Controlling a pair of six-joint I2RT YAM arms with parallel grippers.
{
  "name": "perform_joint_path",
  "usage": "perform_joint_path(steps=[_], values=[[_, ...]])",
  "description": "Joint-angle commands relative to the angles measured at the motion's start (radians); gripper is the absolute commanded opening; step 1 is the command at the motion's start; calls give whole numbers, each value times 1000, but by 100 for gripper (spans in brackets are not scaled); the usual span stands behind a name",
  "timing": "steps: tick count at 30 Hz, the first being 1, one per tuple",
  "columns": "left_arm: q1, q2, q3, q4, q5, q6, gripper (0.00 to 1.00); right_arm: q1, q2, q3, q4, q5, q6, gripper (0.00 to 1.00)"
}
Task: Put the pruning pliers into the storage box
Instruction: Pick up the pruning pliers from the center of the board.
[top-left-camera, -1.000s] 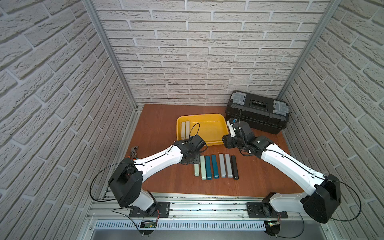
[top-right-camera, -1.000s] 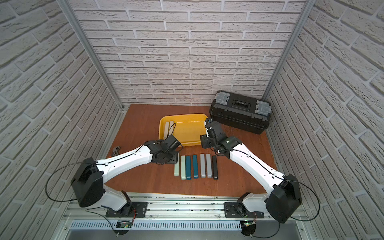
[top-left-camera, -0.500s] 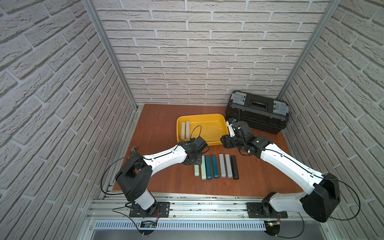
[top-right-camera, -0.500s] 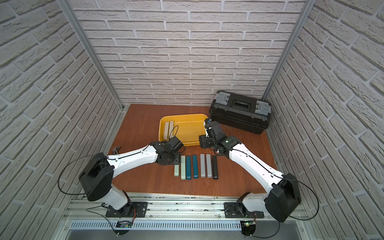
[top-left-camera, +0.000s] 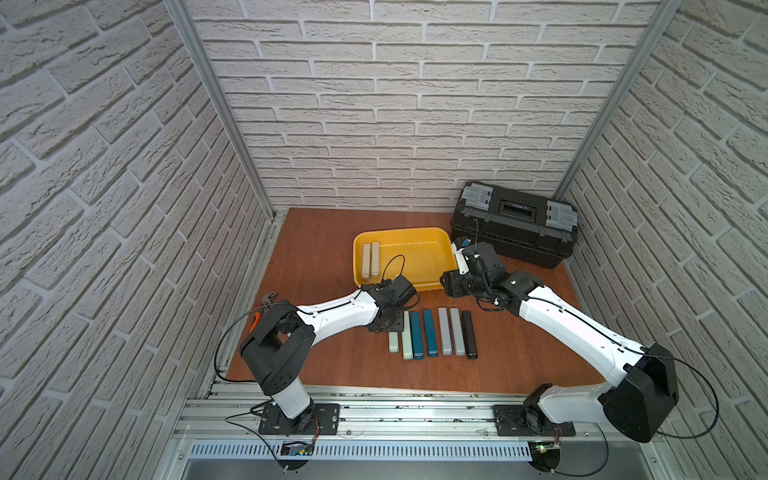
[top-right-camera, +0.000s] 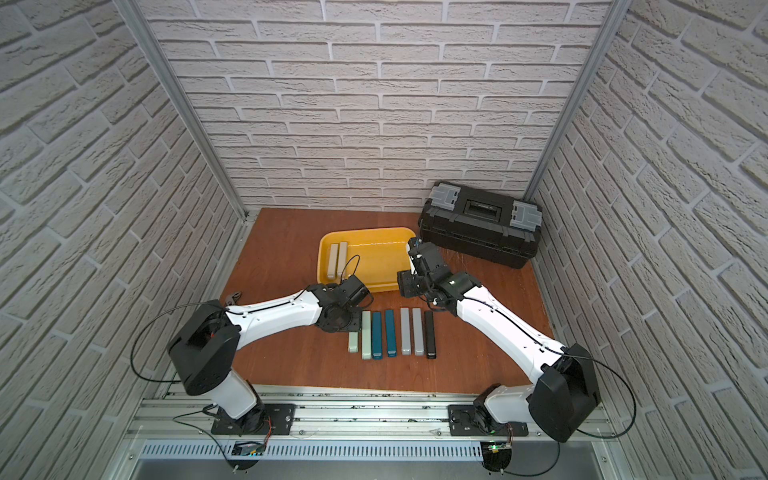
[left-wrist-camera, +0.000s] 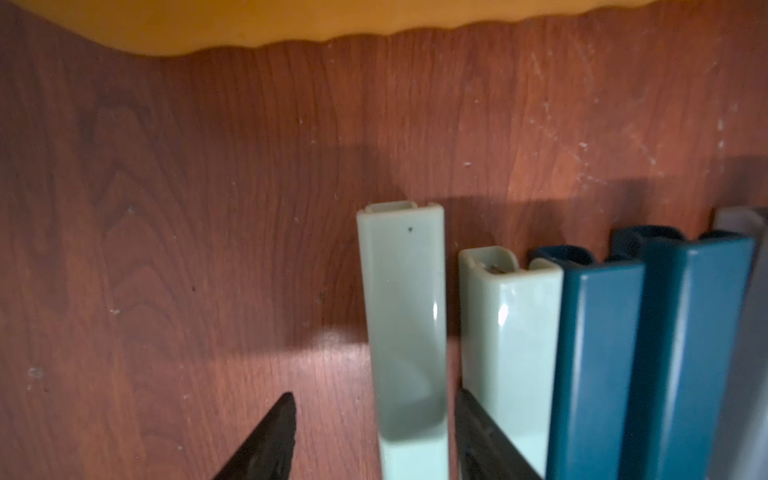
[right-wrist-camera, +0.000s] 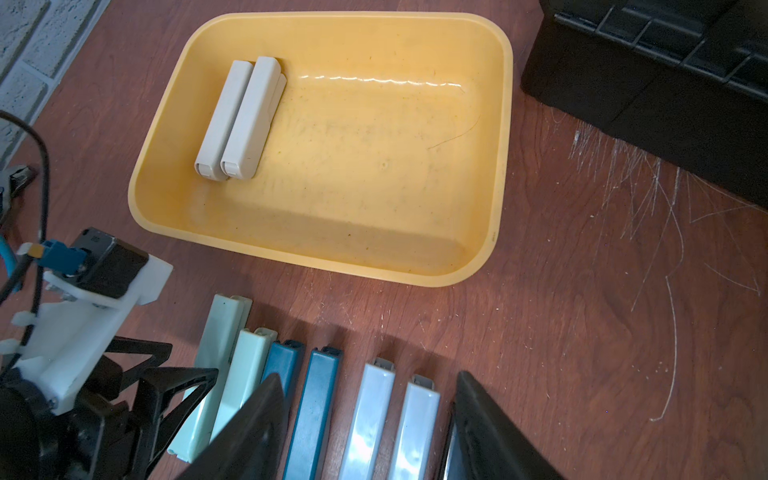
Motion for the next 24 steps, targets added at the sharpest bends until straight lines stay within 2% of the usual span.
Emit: perform_joint_path(steps=[1, 15, 24], values=[[2, 24, -12, 8, 6, -9, 61, 6, -17, -17, 24, 10, -2, 66], [7, 112, 8, 18, 7, 2, 58, 6, -29, -29, 28, -1, 0, 66], [8, 105, -6, 11, 5, 4, 32, 5, -29, -32, 34, -3, 5, 66]])
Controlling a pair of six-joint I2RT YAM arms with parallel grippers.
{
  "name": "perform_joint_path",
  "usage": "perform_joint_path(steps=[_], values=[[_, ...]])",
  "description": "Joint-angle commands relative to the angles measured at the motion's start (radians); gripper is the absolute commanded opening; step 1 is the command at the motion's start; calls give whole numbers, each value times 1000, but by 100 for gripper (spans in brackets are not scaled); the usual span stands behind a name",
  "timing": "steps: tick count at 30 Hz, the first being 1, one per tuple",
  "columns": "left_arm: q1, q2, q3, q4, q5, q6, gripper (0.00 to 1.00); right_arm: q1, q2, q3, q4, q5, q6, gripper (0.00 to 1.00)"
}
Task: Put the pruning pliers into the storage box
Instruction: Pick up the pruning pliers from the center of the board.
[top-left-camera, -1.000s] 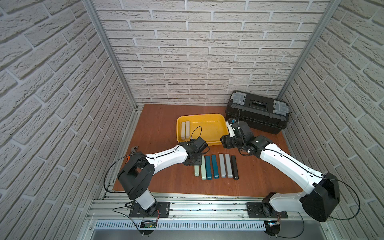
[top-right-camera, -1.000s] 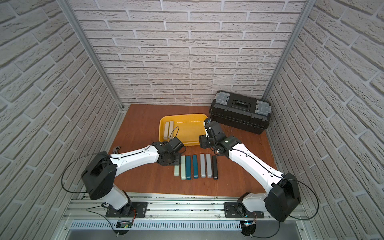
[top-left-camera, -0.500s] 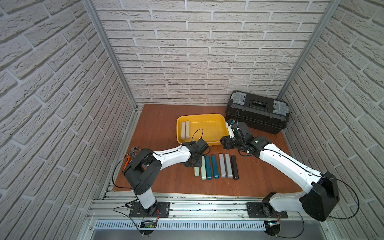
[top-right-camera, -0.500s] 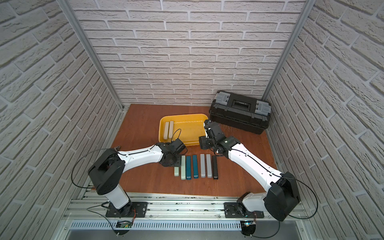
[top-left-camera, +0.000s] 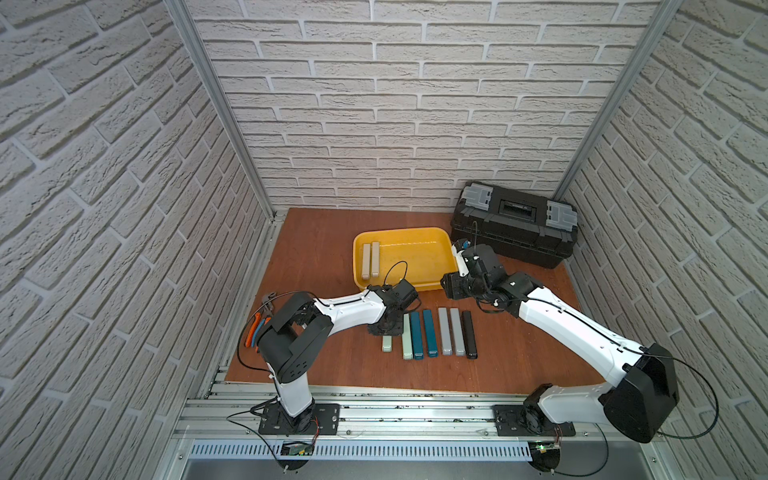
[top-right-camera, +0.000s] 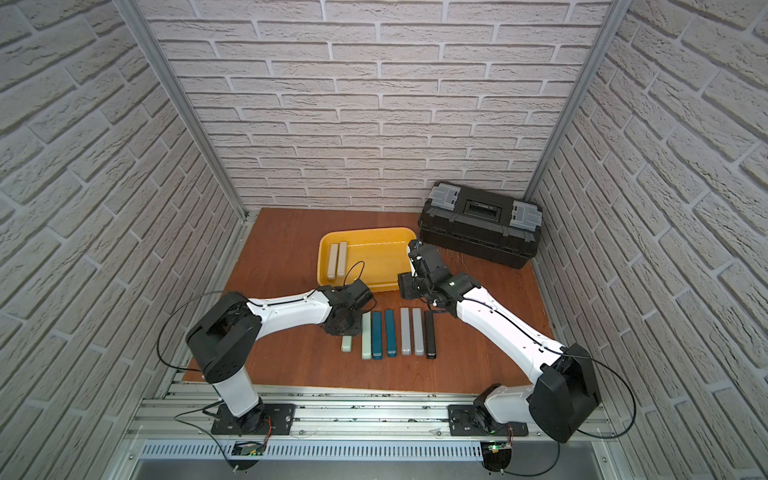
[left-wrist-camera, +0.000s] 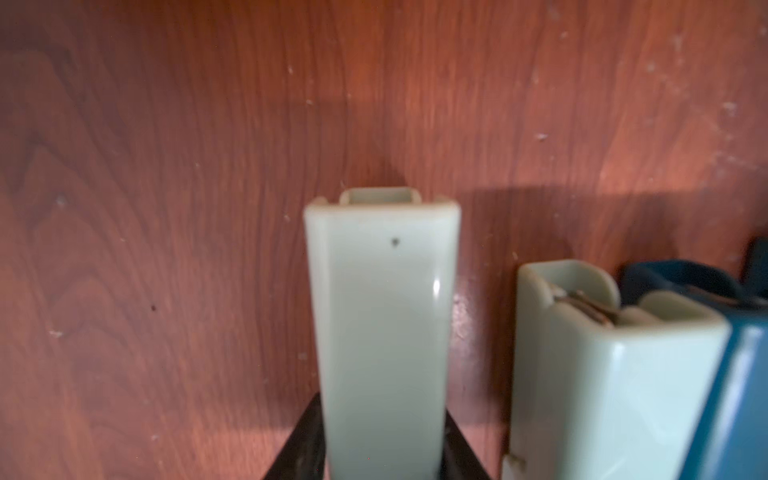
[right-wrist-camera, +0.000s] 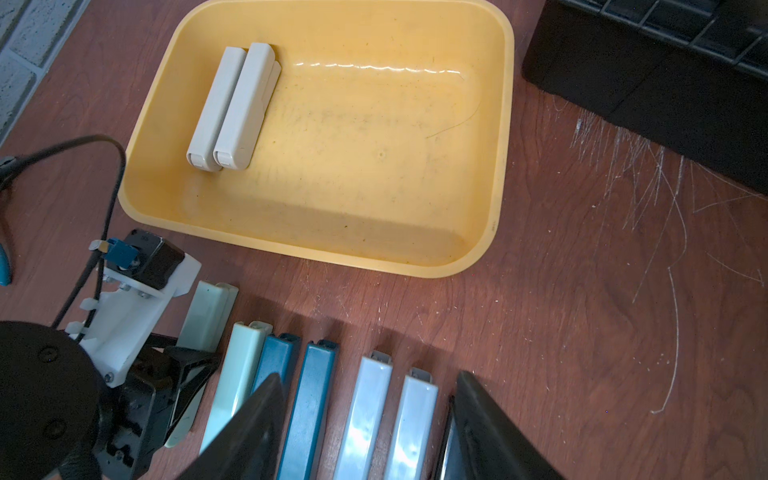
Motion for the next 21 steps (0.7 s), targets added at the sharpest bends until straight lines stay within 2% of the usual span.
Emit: perform_joint_path(steps=[1, 7, 14, 21], values=[[5, 7, -7, -6, 1, 1, 29, 6, -25, -10, 36, -6, 6, 66], [4, -28, -14, -28, -8, 3, 20, 5, -25, -8, 41, -13, 9, 66], [9, -136, 16, -114, -29, 4, 17, 6, -41, -12, 53, 18, 18, 66], [40, -214, 166, -211, -42, 17, 17, 6, -64, -6, 63, 26, 35, 65]])
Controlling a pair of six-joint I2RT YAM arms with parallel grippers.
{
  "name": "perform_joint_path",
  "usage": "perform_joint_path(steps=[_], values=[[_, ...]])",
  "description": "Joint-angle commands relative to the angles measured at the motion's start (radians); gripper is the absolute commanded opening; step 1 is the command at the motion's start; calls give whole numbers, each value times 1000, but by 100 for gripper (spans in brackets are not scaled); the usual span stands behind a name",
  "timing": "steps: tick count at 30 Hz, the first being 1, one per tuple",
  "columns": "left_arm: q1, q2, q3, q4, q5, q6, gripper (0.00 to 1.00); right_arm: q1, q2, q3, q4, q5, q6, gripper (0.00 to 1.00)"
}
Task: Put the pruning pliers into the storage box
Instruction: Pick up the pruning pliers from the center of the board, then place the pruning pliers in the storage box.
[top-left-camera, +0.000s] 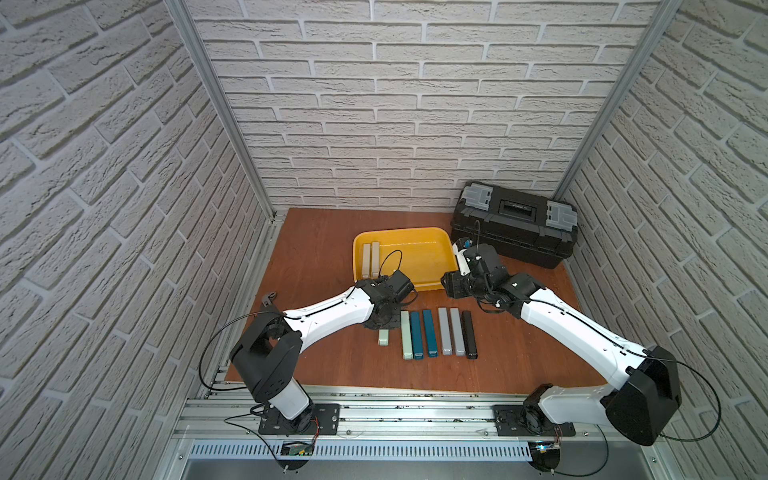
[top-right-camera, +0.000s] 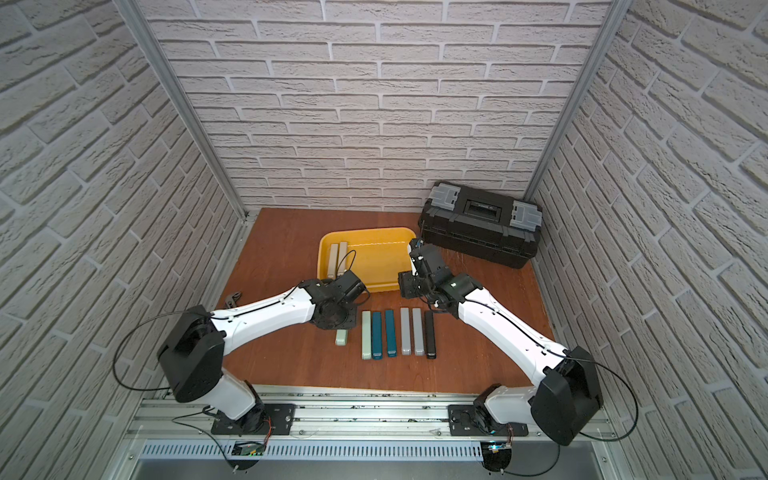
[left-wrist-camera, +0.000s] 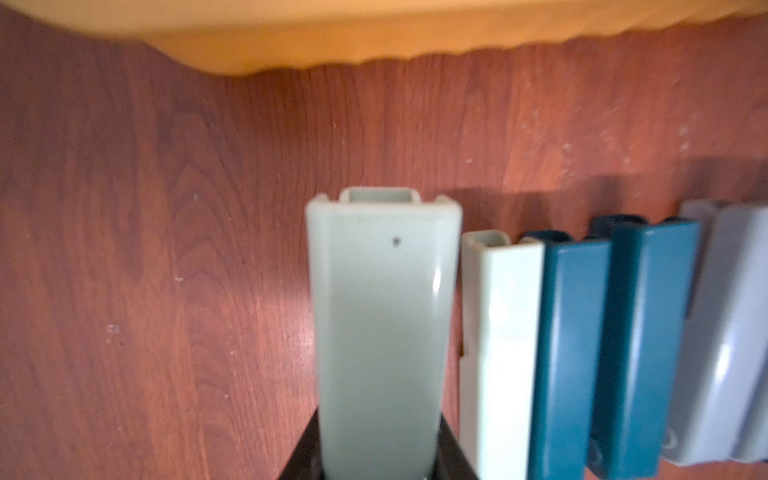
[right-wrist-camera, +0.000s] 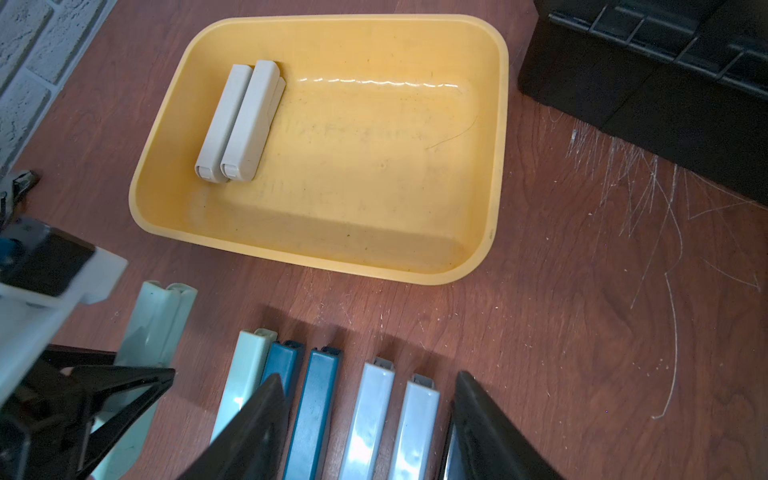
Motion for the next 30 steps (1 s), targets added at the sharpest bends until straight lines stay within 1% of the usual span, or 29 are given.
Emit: perform_joint_path(steps=[1, 5, 11, 16, 24, 27, 30], values=[[34, -35, 103, -66, -28, 24, 17, 5, -44, -8, 48, 20, 19, 66], [86, 0, 220, -82, -18, 87, 14, 5, -57, -6, 30, 28, 13, 65], [184, 149, 458, -107, -7, 213, 15, 5, -101, -5, -22, 46, 6, 65], [248, 332, 671, -99, 38, 291, 15, 6, -134, -43, -18, 26, 33, 65], [290, 627, 1007, -151, 43, 342, 16, 5, -146, -51, -52, 34, 29, 65], [293, 705, 1073, -152, 26, 345, 16, 5, -141, -58, -41, 40, 17, 65], [298, 753, 1080, -126, 20, 338, 16, 4, -125, -58, -36, 41, 10, 65]])
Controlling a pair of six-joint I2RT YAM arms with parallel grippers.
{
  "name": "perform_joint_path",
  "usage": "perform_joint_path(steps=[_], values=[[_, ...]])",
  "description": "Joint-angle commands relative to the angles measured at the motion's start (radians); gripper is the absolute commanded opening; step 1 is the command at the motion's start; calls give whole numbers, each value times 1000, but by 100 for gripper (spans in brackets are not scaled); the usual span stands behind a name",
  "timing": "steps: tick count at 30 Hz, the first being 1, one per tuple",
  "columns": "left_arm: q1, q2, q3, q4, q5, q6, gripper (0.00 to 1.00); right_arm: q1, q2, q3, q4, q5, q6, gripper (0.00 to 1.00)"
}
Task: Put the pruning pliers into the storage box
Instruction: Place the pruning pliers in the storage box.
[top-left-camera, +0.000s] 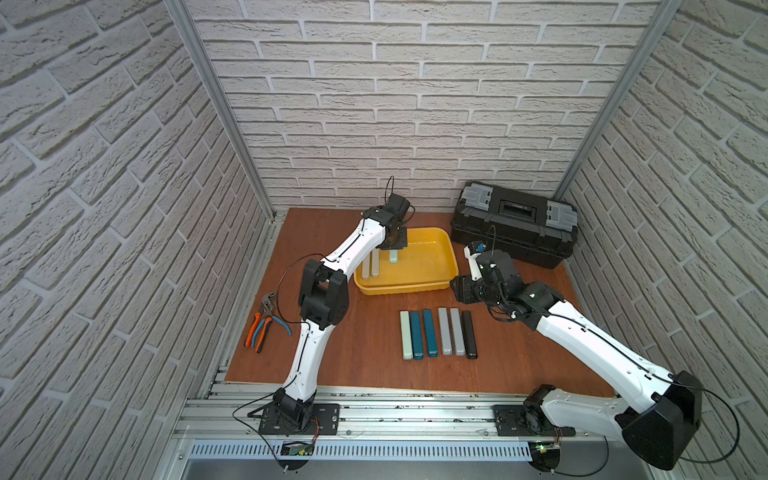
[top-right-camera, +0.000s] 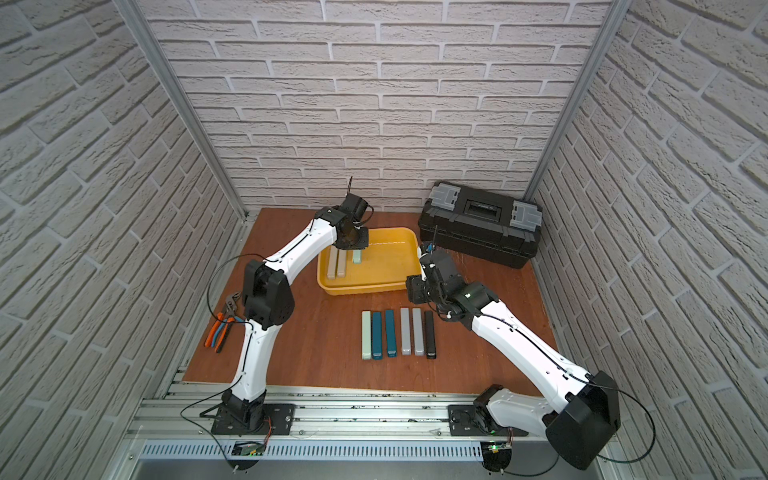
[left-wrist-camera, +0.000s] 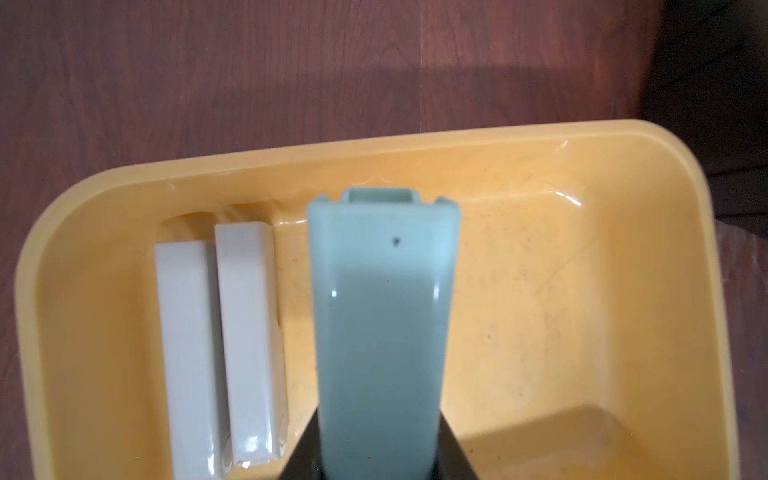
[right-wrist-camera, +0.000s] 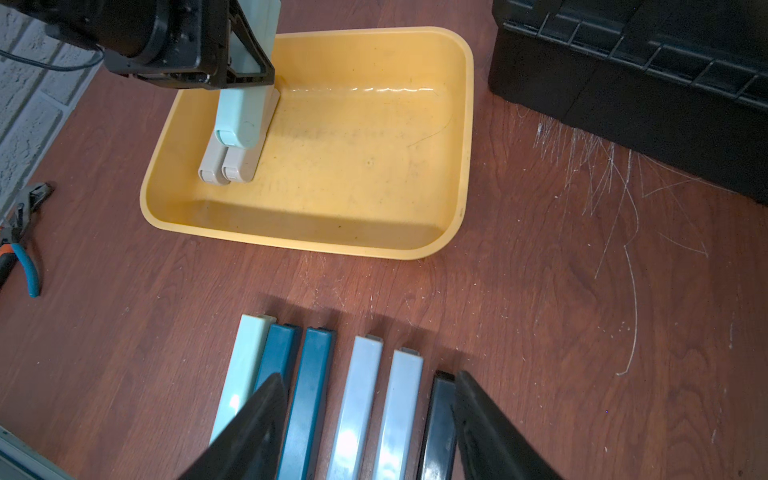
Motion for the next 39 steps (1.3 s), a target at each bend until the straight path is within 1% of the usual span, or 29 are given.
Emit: perform_joint_path(steps=[1, 7, 15, 19, 32, 34, 37, 39], values=[[5, 43, 32, 3, -15, 14, 16, 4, 5, -5, 18, 17, -8, 65], [6, 102, 34, 31, -52, 5, 16, 5, 35, -30, 53, 14, 4, 65], [29, 181, 43, 68, -67, -14, 17, 4, 89, -14, 47, -5, 5, 65], [38, 200, 42, 69, -80, -19, 17, 4, 90, -21, 58, 1, 7, 65], [65, 232, 33, 49, -97, -21, 19, 4, 173, 7, 73, -31, 4, 65], [63, 237, 40, 48, -95, -23, 20, 4, 180, 13, 73, -30, 2, 65], [64, 241, 47, 51, -83, -27, 25, 4, 182, 14, 74, -32, 5, 65], [65, 240, 49, 51, -80, -29, 27, 4, 180, 14, 74, -33, 5, 65]])
